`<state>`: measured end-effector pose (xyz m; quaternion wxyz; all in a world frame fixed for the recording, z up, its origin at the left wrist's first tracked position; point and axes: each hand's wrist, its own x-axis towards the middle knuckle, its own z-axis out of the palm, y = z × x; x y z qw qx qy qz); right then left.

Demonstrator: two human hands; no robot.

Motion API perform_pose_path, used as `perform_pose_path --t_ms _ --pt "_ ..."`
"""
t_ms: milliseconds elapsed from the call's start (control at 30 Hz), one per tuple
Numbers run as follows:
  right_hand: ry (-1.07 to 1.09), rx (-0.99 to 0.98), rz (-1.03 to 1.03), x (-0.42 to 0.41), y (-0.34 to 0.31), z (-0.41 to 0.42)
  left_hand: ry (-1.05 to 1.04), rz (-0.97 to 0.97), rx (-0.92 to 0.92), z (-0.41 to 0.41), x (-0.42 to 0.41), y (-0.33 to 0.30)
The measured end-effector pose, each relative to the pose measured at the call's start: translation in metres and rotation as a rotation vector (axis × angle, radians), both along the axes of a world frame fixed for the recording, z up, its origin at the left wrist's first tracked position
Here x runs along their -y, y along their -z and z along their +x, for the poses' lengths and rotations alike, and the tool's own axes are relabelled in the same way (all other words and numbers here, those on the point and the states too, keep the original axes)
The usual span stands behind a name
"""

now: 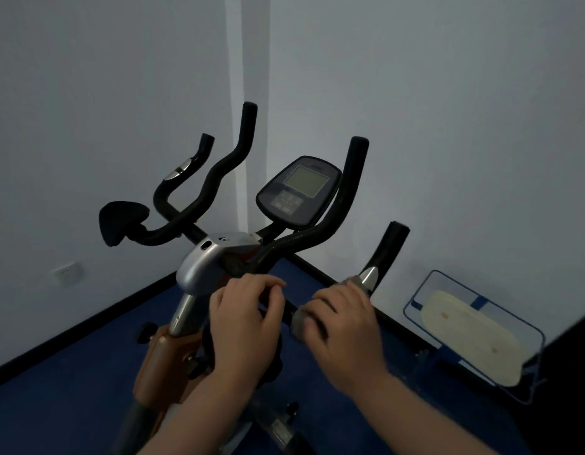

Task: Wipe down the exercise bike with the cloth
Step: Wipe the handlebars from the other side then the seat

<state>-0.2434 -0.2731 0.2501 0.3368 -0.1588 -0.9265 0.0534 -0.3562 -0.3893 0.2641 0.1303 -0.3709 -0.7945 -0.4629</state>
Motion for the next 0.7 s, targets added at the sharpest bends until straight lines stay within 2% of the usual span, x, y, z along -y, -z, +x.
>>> perform_pose_path --t_ms 67,200,300,367,433,500,567,700 --pt "-0.035 -0.002 0.066 -0.002 0.002 0.0 0.053 -0.054 0.033 0.002 -0.012 -0.007" --pt "-0.271 0.076 0.336 -0.064 -0.019 0.02 0.0 -0.122 -0.039 0.0 -0.019 -0.008" --pt "-0.141 -0.095 0.261 -0.102 -0.032 0.022 0.009 -0.162 -0.071 -0.001 -0.02 -0.008" --pt "-0.082 -0.183 0.159 -0.091 -0.021 0.015 0.026 -0.202 -0.094 -0.001 -0.019 -0.009" --pt "-0.147 -0.186 0.163 -0.071 -0.002 0.009 0.063 -0.248 -0.115 0.0 -0.018 -0.008" --pt "-0.344 -0.11 0.291 -0.073 0.004 0.011 0.089 -0.266 -0.115 0.0 -0.017 -0.008" --pt "-0.444 -0.046 0.402 -0.1 -0.014 0.012 0.086 -0.229 -0.094 0.001 -0.018 -0.009" --pt "-0.356 -0.082 0.379 -0.133 -0.039 0.014 0.035 -0.026 -0.024 0.003 -0.019 -0.008"
